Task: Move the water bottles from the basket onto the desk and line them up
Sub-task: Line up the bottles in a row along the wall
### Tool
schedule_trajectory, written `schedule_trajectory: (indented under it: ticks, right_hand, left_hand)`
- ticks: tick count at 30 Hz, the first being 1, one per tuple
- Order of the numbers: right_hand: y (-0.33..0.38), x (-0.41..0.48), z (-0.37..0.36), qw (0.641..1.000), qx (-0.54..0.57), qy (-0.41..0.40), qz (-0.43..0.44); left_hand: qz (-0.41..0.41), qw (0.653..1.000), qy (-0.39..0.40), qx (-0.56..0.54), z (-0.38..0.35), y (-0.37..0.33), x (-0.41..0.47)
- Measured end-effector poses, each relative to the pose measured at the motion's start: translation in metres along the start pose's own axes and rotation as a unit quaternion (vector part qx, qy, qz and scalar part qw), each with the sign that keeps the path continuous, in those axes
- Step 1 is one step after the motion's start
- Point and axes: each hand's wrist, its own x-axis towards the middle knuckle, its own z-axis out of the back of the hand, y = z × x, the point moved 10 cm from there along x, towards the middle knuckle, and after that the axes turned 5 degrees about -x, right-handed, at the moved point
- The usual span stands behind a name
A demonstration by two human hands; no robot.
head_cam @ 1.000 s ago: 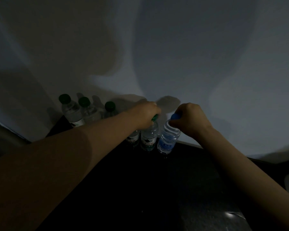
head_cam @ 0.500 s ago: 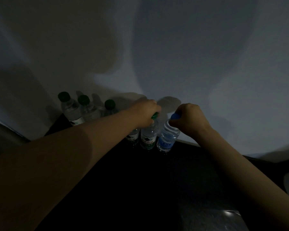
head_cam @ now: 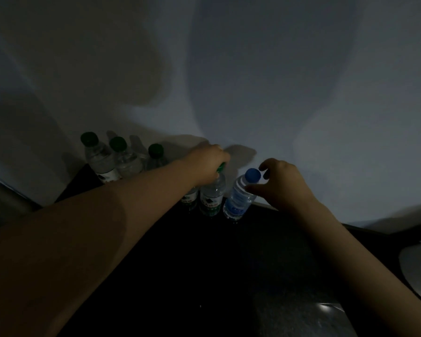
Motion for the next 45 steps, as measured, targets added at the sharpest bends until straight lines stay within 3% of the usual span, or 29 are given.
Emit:
schedule_trajectory:
  ticks: [7,16,28,45]
  right_hand:
    - [-0.002,-0.054,0.001,0.991,-0.099,0.086,0.025]
    - [0.01,-0.114,0.001,0.987,-0.104,0.114,0.04]
    - [0.04,-0.207,0.006,0.989,-0.058,0.095,0.098]
    - [0.036,-0.357,0.006,0.997,-0.009,0.056,0.049]
  left_hand:
    - [0.018,0.999,-0.008,0.038,0.0,-0.006,-0.013]
    - [0.037,0.996,-0.076,0.005,0.025,-0.016,-0.069]
    - [0.038,0.991,-0.043,-0.118,-0.005,-0.062,-0.208]
    - [0.047,0.967,-0.026,-0.248,-0.09,-0.12,-0.347]
